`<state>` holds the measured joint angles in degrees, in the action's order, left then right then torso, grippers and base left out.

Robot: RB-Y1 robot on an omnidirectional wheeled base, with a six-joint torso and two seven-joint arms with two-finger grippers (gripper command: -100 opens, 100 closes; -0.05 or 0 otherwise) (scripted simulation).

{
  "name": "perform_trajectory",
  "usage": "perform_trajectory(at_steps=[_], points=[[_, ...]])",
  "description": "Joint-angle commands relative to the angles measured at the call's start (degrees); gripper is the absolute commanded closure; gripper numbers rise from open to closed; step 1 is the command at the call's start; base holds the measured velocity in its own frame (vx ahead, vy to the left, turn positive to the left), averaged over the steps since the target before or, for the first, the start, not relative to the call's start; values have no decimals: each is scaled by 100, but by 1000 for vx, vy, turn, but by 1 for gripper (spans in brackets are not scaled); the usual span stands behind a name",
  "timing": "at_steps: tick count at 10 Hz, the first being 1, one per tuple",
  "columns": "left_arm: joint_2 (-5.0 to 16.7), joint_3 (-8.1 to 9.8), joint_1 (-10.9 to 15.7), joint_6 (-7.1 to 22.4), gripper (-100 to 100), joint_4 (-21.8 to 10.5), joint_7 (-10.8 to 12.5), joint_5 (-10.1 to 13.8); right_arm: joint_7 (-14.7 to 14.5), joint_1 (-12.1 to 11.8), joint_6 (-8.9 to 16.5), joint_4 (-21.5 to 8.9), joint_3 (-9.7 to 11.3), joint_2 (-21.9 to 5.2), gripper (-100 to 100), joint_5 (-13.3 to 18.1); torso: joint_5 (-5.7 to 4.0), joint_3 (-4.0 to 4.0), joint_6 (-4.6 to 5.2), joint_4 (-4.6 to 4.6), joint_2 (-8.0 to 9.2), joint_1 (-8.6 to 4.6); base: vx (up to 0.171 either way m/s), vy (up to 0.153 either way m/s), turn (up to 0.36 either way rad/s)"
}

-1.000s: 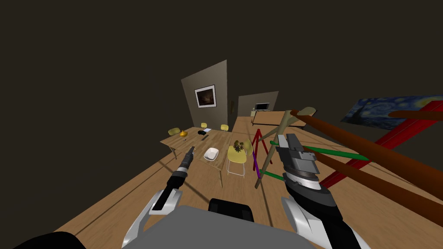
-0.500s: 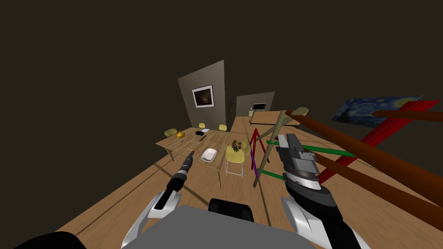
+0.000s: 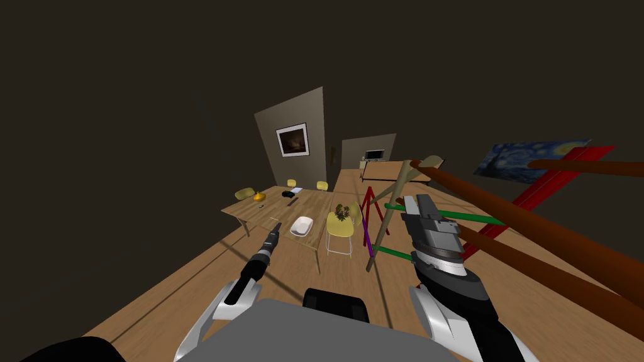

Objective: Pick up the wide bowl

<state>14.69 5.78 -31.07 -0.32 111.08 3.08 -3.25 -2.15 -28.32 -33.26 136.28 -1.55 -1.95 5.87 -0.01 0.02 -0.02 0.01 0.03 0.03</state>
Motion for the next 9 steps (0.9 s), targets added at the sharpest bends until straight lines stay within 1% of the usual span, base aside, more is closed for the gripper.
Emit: perform_trajectory(at_steps=[1,5,6,7,8,9], points=[[2,1,1,3,-100,1,1,1,0,0,0,0,0,0,0,0,0,0,0,0,0,0,-4,6,16],[2,1,1,3,-100,1,1,1,0,0,0,0,0,0,0,0,0,0,0,0,0,-1,0,0,0],[2,-52,78,193,-100,-100,44,41,0,0,0,0,0,0,0,0,0,0,1,0,0,-2,24,8,-91],[2,-71,107,260,-100,-139,60,56,0,0,0,0,0,0,0,0,1,-4,3,-1,-7,1,24,34,-115],[0,-114,170,410,-100,-227,94,88,0,0,0,0,0,0,0,0,2,-5,2,-2,-9,10,11,53,-128],[-1,-137,204,490,-100,-276,112,105,0,0,0,0,0,0,0,0,4,-4,2,-1,-7,18,9,52,-97]])
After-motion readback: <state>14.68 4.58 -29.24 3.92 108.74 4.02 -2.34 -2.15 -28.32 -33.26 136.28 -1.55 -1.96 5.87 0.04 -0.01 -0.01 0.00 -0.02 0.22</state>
